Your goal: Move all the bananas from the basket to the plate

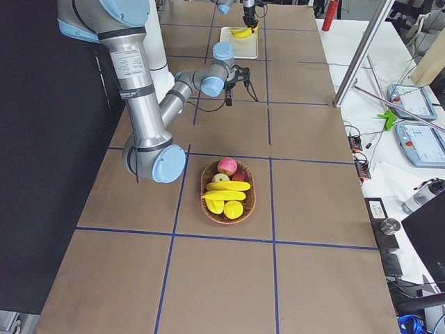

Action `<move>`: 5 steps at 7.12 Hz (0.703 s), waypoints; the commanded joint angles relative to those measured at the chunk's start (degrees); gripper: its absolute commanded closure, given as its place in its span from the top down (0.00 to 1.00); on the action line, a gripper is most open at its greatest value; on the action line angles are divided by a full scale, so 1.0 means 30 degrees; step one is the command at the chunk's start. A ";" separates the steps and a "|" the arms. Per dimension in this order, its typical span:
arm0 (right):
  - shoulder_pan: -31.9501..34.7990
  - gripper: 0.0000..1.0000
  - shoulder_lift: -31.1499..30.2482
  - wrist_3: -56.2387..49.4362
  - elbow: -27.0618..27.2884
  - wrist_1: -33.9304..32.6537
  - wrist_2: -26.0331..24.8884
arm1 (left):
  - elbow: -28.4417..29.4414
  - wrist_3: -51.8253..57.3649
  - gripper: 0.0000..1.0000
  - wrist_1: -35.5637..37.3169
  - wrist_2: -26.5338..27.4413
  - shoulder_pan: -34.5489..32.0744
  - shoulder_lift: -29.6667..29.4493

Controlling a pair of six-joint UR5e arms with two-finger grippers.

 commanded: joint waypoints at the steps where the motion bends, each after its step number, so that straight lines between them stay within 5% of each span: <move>1: -0.0168 1.00 0.0044 -0.0001 -0.0027 -0.0001 -0.0094 | 0.0174 0.0069 0.90 0.0010 0.0349 -0.0008 0.0157; 3: -0.0023 1.00 -0.0101 -0.0001 0.0031 -0.0030 -0.0036 | -0.0262 0.0244 1.00 0.0068 0.0146 -0.0153 0.0157; 5: 0.0504 1.00 -0.1353 -0.0813 0.0467 -0.0351 0.0111 | -0.1895 0.0888 1.00 0.0069 -0.3177 -0.1611 0.0187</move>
